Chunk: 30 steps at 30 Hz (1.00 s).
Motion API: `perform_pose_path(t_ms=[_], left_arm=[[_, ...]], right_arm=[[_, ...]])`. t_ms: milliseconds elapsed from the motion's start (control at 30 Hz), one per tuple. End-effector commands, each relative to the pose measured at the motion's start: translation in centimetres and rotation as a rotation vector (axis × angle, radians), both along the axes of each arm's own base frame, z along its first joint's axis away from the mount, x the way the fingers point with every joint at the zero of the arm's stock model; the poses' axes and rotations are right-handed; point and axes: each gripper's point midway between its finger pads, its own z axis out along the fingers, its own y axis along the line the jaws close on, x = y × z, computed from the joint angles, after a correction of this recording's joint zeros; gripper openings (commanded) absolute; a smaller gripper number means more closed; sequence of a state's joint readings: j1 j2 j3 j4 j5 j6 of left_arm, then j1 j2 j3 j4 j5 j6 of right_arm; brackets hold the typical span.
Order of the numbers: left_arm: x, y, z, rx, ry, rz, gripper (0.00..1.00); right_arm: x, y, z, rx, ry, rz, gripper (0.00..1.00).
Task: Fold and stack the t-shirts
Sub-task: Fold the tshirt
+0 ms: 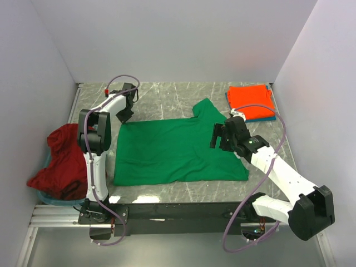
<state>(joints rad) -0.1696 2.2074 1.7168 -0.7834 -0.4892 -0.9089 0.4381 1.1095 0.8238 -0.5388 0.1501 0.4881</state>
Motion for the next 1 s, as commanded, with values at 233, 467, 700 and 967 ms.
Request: perform_pose_path(t_ms=[233,467,700,967], left_arm=[[-1.5,-0.1,1.7,-0.036,-0.064,-0.082,0.01],[-0.2,-0.6,5.7,-0.038,-0.173,-0.147,0.01],[-1.2,-0.8,4.9,-0.035,-0.149,-0.163,0.01],[-1.1,-2.0,4.9,-0.092,-0.174,-0.194,0.01]], right_arm=[[2.9,-0.8,1.1,-0.035,-0.012,-0.082,0.99],[6.9,0.1,3.6,-0.017,-0.069,-0.115,0.99],[13.5,-0.2,4.2,-0.058,-0.072,-0.164,0.99],[22.6,1.0,3.5,-0.096,-0.052,-0.144,0.96]])
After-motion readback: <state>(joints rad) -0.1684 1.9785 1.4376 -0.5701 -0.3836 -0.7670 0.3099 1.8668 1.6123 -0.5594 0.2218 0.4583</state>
